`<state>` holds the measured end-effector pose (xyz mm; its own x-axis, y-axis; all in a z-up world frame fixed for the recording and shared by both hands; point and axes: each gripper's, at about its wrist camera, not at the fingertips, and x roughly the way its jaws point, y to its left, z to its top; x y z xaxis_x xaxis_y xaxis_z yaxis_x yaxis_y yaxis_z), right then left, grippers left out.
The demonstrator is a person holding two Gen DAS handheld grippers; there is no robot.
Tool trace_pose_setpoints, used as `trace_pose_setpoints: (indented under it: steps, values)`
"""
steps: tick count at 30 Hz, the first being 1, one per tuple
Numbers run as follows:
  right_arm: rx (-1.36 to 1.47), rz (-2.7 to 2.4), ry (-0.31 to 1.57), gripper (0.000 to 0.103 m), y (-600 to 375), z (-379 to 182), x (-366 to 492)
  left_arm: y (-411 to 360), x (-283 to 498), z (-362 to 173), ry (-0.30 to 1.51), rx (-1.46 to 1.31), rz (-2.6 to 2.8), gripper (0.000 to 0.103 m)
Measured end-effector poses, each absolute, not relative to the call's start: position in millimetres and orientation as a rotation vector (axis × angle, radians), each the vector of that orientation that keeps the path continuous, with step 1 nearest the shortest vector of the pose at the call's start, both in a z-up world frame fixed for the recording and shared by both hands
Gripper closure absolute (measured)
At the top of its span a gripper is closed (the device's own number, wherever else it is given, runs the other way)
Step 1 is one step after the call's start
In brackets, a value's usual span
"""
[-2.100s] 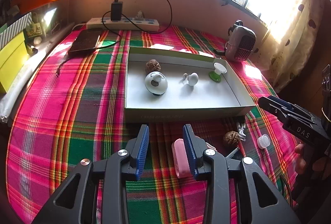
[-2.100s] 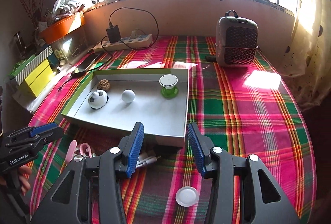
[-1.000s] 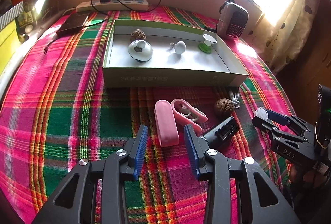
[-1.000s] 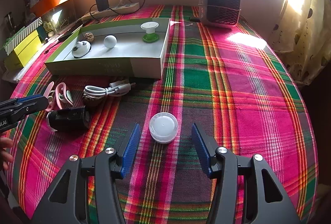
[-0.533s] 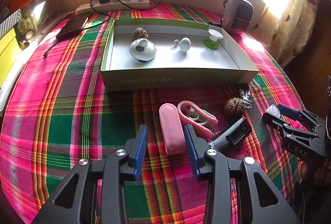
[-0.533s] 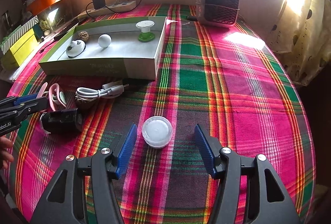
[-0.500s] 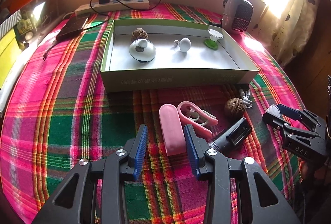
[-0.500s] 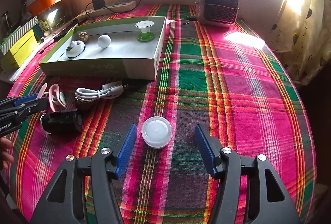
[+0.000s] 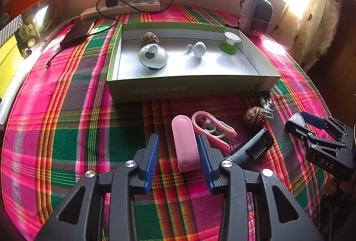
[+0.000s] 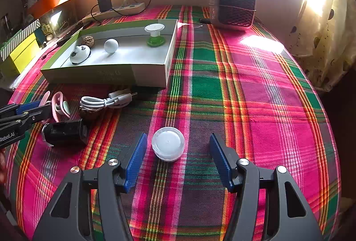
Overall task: Organize objects
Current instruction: 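Close the left tool on the pink rectangular block while the right tool closes on the white puck light, then carry the pink block in the left tool and puck light in the right tool into the box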
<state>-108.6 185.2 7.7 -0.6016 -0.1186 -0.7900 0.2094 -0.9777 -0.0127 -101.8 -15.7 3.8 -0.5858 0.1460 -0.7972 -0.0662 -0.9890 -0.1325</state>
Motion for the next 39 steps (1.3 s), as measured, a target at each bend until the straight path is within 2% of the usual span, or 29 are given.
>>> trace_pose_setpoints:
  steps: [3, 8, 12, 14, 16, 39]
  values:
    - [1.297, -2.653, 0.150, 0.044, 185.5, 7.6, -108.4, -15.8, -100.9, 3.6, -0.117, -1.369, 2.711, 0.078]
    - [1.285, -2.648, 0.156, 0.055, 183.4, 8.1, -106.7, -19.5, -100.4, 2.8, -0.125, -1.368, 2.724, 0.086]
    - [1.281, -2.651, 0.152, 0.062, 183.2, 8.3, -106.3, -20.2, -99.5, 2.3, -0.130, -1.367, 2.727, 0.087]
    - [1.279, -2.652, 0.150, 0.070, 183.0, 8.4, -106.2, -20.0, -99.7, 2.3, -0.128, -1.367, 2.728, 0.087]
    - [1.276, -2.650, 0.149, 0.074, 183.4, 8.4, -106.0, -19.9, -99.7, 2.1, -0.124, -1.367, 2.728, 0.087]
    - [1.277, -2.653, 0.146, 0.075, 183.6, 9.3, -106.6, -17.8, -97.7, 2.5, -0.098, -1.360, 2.748, 0.087]
